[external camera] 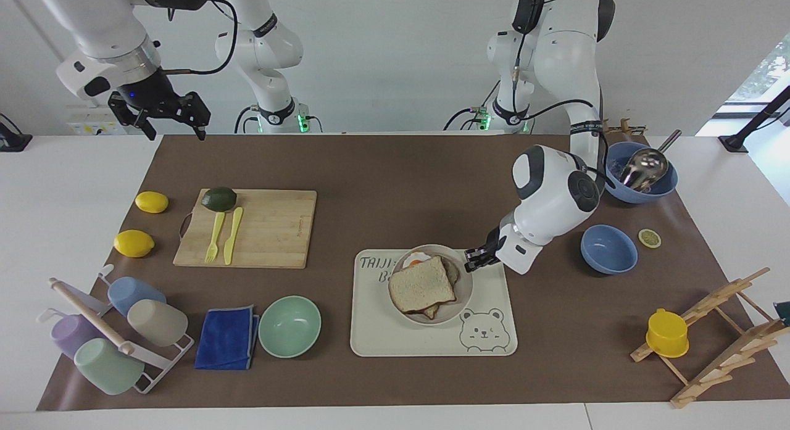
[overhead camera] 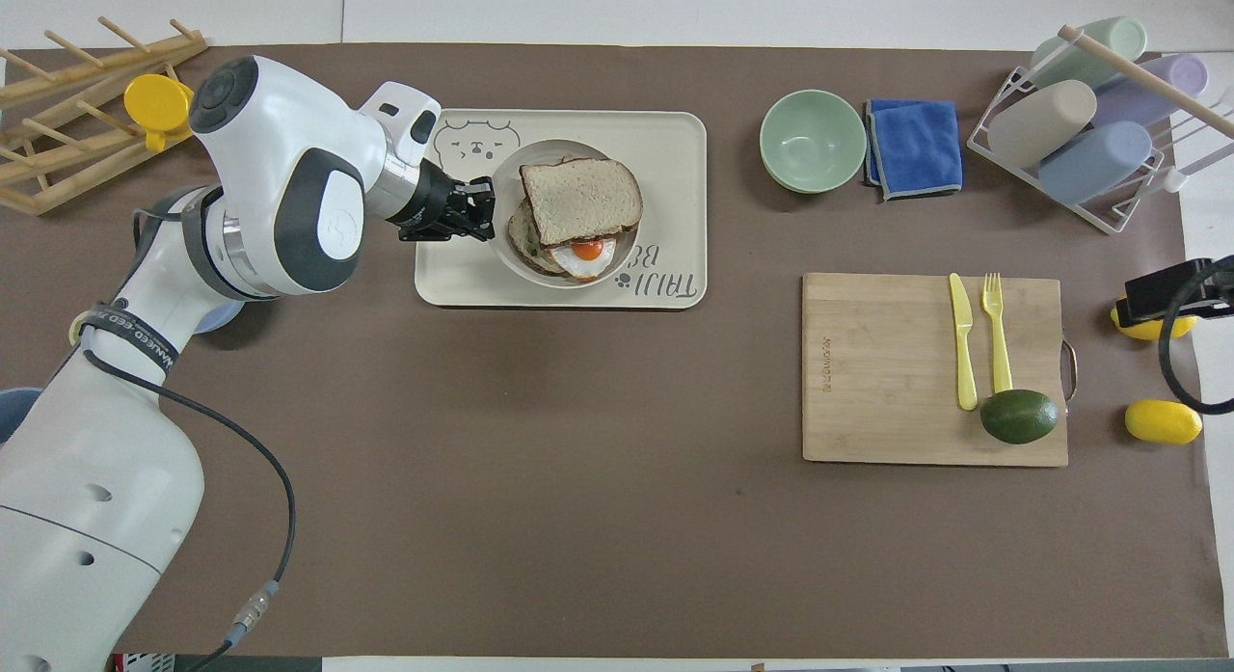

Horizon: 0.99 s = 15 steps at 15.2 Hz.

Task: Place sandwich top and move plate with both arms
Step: 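Lower the plate onto the tray and open the left gripper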

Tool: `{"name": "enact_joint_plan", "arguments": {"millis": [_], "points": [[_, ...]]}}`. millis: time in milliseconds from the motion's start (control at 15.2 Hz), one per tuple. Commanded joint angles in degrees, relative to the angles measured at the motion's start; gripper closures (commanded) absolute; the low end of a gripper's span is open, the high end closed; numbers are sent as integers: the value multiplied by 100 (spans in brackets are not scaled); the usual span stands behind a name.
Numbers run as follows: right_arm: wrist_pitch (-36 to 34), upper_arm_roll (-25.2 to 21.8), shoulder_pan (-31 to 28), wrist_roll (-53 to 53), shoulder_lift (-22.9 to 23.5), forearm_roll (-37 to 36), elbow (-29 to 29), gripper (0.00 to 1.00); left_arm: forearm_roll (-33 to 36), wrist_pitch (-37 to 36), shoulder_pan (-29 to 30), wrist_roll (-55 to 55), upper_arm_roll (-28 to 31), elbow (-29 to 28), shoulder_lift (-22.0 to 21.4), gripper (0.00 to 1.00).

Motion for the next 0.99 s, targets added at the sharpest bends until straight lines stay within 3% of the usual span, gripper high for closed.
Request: {"name": "enact_joint_plan", "arguments": {"millis": [0, 264, 329, 395, 461, 659, 922], "points": [[2, 9, -45, -131, -113, 93, -129, 0, -134, 129, 16, 107, -3, -61, -28, 100], [2, 9, -45, -131, -113, 93, -129, 0, -98, 235, 16, 379, 15, -272, -89, 100], [2, 9, -45, -131, -113, 93, -129, 0, -98, 209, 25, 423, 15, -272, -98, 82], [2, 9, -45, -131, -113, 93, -129, 0, -98, 208, 25, 467, 15, -264, -98, 31], [2, 9, -45, -131, -113, 93, -129, 0, -90, 191, 25, 468, 15, -255, -98, 0], [2, 9, -45, -131, -113, 93, -129, 0, -90, 156, 33, 468, 15, -220, -116, 0], [2, 9, -45, -131, -113, 93, -129, 0, -72, -54, 33, 459, 242, -237, -501, 0]]}}
